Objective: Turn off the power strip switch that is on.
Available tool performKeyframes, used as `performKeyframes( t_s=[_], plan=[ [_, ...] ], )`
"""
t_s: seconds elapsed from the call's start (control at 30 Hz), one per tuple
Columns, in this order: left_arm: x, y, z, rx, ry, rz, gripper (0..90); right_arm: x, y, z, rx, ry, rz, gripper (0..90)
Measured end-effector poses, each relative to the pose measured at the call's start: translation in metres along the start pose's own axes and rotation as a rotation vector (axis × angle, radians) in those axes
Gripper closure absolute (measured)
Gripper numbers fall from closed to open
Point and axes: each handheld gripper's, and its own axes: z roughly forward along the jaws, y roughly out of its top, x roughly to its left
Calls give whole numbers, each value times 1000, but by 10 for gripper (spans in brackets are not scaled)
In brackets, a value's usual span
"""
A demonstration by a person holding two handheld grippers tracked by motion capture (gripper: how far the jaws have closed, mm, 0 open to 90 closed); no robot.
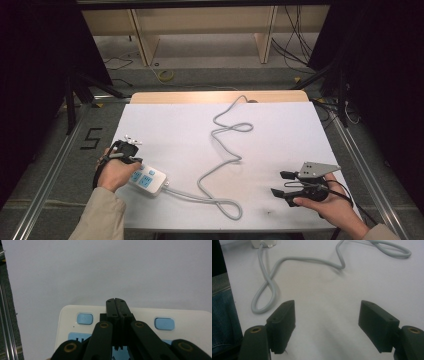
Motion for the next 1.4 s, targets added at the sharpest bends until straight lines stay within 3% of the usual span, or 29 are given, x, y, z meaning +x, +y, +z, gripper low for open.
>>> performKeyframes(
  t_s=[0.5, 0.77, 0.83, 0.97, 1.3, 1.4],
  plan=[
    [0, 2, -5, -76, 21, 1, 899, 0, 0, 0, -1, 1, 0, 301],
    [-5, 5, -12, -158, 16, 12, 895, 0, 0, 0, 1, 1, -1, 301],
    [-7, 6, -13, -177, 6, 10, 827, 0, 0, 0, -1, 2, -1, 301],
    [-12, 8, -17, -202, -15, 11, 790, 0, 0, 0, -1, 2, -1, 301],
    [-23, 13, -20, -285, -69, 3, 601, 0, 0, 0, 0, 3, 1, 301],
    [-25, 13, -20, -283, -116, 3, 560, 0, 0, 0, -2, 4, 0, 301]
  ],
)
